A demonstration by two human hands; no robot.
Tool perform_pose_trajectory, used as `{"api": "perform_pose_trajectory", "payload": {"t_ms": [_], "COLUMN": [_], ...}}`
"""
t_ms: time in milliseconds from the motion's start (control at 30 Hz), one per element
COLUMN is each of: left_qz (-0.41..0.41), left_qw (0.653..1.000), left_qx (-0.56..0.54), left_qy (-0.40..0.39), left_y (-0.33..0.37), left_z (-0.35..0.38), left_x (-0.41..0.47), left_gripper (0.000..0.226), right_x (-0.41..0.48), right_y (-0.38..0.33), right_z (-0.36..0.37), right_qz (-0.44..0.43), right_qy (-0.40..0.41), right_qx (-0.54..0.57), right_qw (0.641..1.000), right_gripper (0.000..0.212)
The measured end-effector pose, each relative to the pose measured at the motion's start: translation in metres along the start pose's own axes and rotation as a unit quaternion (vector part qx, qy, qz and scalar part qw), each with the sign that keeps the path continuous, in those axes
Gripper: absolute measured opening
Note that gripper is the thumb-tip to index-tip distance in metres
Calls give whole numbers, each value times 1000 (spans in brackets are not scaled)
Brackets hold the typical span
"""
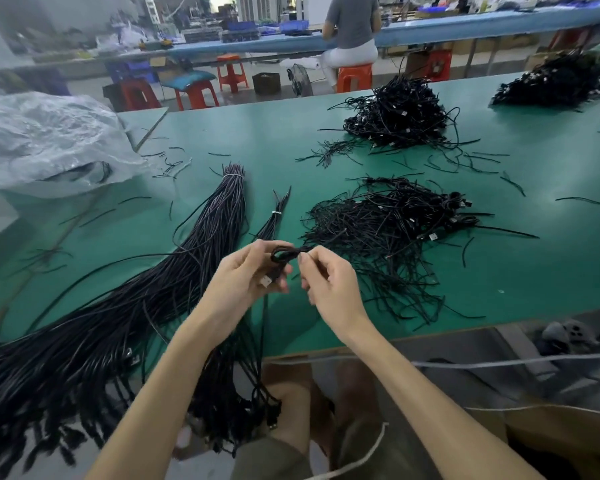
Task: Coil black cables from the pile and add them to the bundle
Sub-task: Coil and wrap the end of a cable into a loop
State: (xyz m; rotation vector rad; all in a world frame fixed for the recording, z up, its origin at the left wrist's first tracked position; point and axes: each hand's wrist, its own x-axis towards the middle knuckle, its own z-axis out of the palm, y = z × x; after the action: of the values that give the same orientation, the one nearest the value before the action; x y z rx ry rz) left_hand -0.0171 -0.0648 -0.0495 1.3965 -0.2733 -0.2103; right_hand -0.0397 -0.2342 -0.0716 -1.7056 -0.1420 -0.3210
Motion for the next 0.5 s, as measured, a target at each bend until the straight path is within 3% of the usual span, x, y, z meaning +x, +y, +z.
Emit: {"api": "perform_pose_trajectory", "payload": {"t_ms": [100, 267, 400, 500], "left_qz": [27, 146, 184, 213], "left_qw": [997, 977, 961, 939], "left_qx": [6, 157, 204, 270], "left_qy": [-66, -24, -37, 17], "left_y": [15, 27, 39, 51], "left_z": [-9, 5, 12, 10], "left_x": [-3, -4, -8, -7], "left_gripper": [31, 34, 29, 18], "right_x": [7, 12, 15, 17], "right_y": [-16, -43, -57, -65], "right_z": [-5, -10, -19, -23], "right_qz": [-16, -53, -77, -78], "right_qy": [-58, -134, -160, -169], "right_qx": [3, 0, 2, 5], "right_qw": [998, 990, 984, 982], "right_gripper": [33, 32, 28, 24]}}
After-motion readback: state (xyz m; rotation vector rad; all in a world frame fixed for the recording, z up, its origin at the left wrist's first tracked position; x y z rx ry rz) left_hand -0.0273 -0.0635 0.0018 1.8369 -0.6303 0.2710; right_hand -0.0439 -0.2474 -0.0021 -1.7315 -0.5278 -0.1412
